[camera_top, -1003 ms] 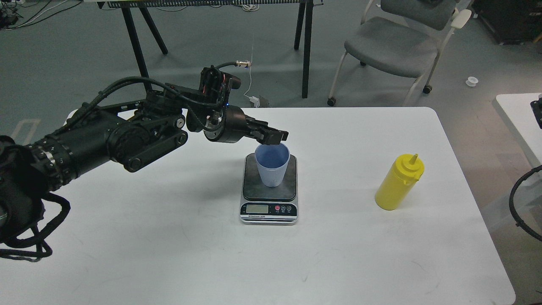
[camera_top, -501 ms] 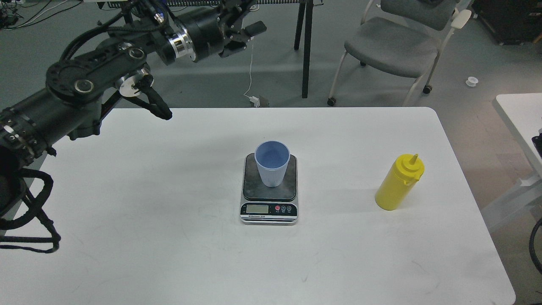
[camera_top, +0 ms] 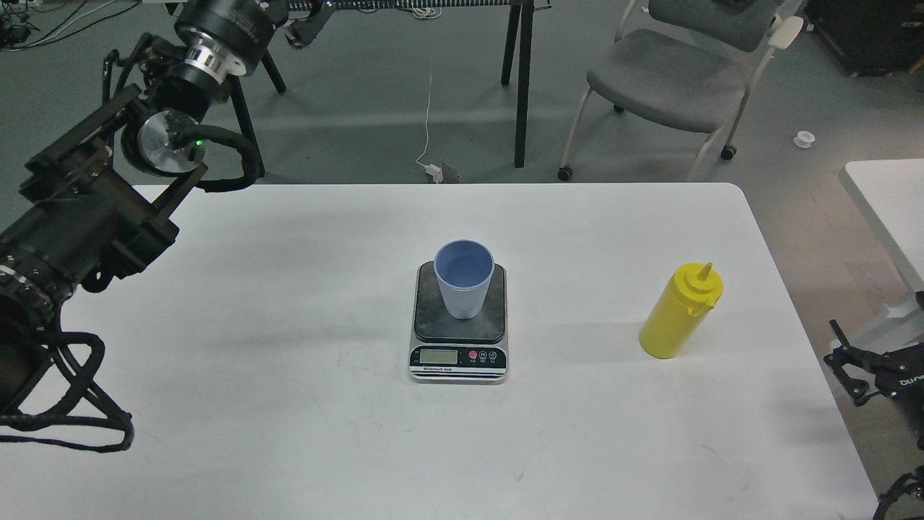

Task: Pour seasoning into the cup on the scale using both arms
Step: 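Open the left gripper, release the cup, and withdraw the left arm, then reach the right gripper to the yellow squeeze bottle and grasp it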

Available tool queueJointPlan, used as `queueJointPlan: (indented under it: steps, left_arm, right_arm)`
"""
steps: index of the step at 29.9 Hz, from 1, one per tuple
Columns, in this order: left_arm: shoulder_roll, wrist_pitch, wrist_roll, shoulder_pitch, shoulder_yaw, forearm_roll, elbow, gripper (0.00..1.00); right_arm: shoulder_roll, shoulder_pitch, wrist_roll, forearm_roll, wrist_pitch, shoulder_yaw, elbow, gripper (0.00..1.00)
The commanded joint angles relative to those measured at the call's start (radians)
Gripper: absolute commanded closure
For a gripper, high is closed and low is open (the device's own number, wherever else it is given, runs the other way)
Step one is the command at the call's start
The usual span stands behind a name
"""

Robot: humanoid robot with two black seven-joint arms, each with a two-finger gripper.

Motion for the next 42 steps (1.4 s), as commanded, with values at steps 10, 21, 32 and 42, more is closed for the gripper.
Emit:
queueJointPlan:
  steps: [10, 21, 32, 42]
  left_arm:
    - [-0.001, 0.003, 0.024, 0.071, -0.084, -0.040, 0.004, 0.00]
    - [-0.001, 0.006, 0.023, 0.071, -0.081, -0.035, 0.004, 0.00]
    - [-0.001, 0.010, 0.018, 0.071, -0.078, -0.032, 0.004, 0.00]
    - [0.002, 0.015, 0.014, 0.069, -0.078, -0.032, 0.004, 0.00]
  right_arm:
    - [0.269, 0.025, 0.000, -0.115, 0.000, -0.042, 0.065, 0.00]
    - [0.372, 0.103, 0.022, -0.164, 0.000, -0.045, 0.034, 0.01]
    - [0.443, 0.218, 0.026, -0.172, 0.000, -0.098, -0.148, 0.02]
    - [0.484, 0.295, 0.061, -0.169, 0.000, -0.125, -0.248, 0.05]
